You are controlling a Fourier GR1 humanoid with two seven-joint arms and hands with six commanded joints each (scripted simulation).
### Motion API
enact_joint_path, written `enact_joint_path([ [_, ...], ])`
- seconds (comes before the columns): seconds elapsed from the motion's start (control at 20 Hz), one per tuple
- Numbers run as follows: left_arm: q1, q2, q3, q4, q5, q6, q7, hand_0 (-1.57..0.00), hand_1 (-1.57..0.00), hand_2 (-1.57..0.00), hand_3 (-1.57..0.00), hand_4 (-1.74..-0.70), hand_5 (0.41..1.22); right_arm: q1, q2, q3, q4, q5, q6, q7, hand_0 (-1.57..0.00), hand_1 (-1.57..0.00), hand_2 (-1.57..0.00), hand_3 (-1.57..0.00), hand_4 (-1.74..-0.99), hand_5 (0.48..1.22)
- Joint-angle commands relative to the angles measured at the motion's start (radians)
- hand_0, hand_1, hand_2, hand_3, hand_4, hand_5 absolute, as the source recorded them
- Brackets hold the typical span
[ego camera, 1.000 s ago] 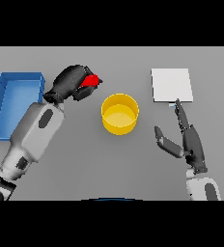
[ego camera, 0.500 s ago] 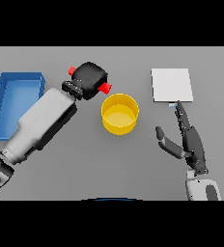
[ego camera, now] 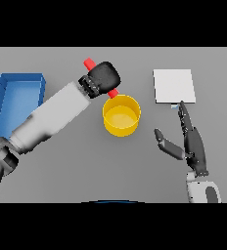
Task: Pick up the red beaker and tilt it to pour out 1 green nut into yellow bowl. Pick up the yellow bowl and place it on the metallic measuring scale.
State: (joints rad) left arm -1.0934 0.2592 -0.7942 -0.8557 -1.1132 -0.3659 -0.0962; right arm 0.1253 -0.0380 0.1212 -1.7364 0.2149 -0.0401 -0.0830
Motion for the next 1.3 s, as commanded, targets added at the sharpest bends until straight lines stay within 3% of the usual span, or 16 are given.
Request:
enact_joint_path([
  [0.0, -0.016, 0.001, -0.023, 0.008, -0.023, 0.005, -0.015, -1.57, -1.57, -1.57, -1.52, -1.73, 1.220, -0.002, 0.011, 0.007, 0.006, 0.004, -0.003, -0.003, 0.00, 0.00, 0.00, 0.00, -1.193, 0.578],
  [0.4, -0.092, 0.009, -0.184, 0.026, -0.178, 0.011, -0.092, -1.57, -1.57, -1.57, -1.56, -1.74, 1.221, -0.001, -0.001, -0.009, 0.002, -0.014, 0.003, -0.017, 0.00, 0.00, 0.00, 0.00, -1.130, 0.565],
  [0.85, -0.213, -0.003, -0.301, 0.043, -0.312, 0.047, -0.143, -1.57, -1.57, -1.57, -1.57, -1.73, 1.221, 0.006, 0.002, -0.005, 0.005, 0.003, -0.009, -0.034, 0.00, 0.00, 0.00, 0.00, -1.133, 0.575],
  [1.0, -0.335, 0.015, -0.294, 0.076, -0.330, 0.041, -0.193, -1.57, -1.57, -1.57, -1.57, -1.73, 1.221, -0.004, -0.002, -0.010, 0.002, -0.011, 0.000, -0.026, 0.00, 0.00, 0.00, 0.00, -1.138, 0.565],
  [1.1, -0.408, 0.021, -0.245, 0.127, -0.312, 0.046, -0.191, -1.57, -1.57, -1.57, -1.57, -1.73, 1.221, -0.018, 0.005, 0.004, 0.007, 0.017, -0.013, -0.013, 0.00, 0.00, 0.00, 0.00, -1.133, 0.557],
  [1.25, -0.487, 0.082, -0.136, 0.219, -0.268, 0.095, -0.170, -1.57, -1.57, -1.57, -1.57, -1.72, 1.221, -0.006, 0.011, 0.011, 0.004, 0.004, 0.000, -0.032, 0.00, 0.00, 0.00, 0.00, -1.128, 0.554],
])
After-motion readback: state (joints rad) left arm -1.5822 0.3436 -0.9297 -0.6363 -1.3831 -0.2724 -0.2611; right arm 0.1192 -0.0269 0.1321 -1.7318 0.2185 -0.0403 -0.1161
